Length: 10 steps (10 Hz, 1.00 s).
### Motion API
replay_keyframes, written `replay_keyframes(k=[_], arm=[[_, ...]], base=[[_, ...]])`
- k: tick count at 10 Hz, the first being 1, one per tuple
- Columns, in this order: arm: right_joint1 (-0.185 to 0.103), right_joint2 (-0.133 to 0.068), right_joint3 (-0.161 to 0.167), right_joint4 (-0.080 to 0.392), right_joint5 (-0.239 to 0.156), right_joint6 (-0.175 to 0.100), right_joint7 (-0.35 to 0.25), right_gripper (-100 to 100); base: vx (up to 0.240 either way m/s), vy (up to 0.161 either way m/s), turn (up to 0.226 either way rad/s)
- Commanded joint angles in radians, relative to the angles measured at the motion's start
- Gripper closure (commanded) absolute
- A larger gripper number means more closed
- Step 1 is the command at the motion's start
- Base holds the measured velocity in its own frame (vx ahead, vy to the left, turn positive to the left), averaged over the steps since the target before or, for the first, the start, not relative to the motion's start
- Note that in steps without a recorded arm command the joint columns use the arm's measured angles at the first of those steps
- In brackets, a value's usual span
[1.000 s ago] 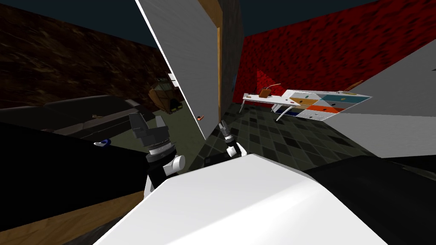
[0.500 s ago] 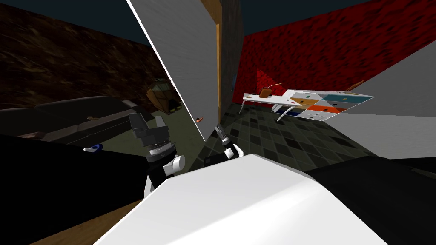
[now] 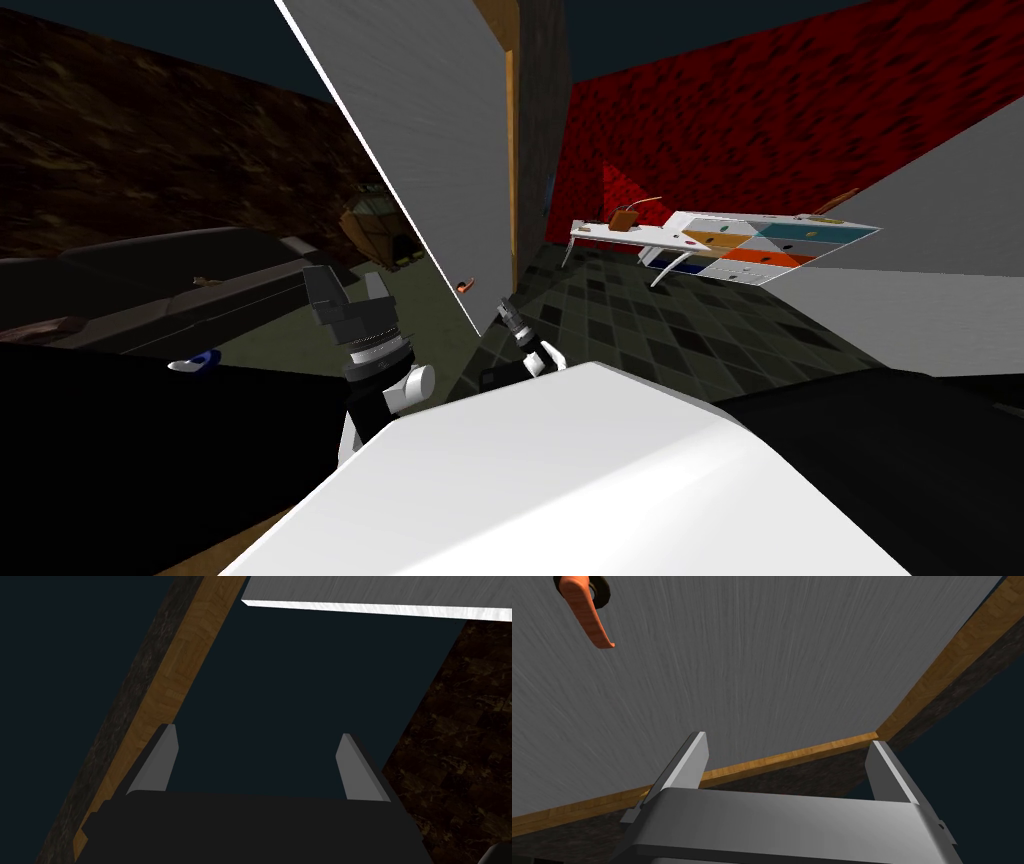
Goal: Push the door open
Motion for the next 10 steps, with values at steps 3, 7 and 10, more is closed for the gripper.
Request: replay_keyframes(k=[3,7,10], arm=[[-0.032,-0.005,0.055,0.075,-0.001,-0.003,-0.01,-100],[-0.069,-0.009,0.114,0.165,-0.003,-0.012,-0.02,-100],[-0.095,-0.011,0.156,0.229,-0.004,-0.018,-0.027,-100]], base=[[0.104,-0.016,-0.012],[0.1,-0.02,-0.013],[0.106,-0.02,-0.011]])
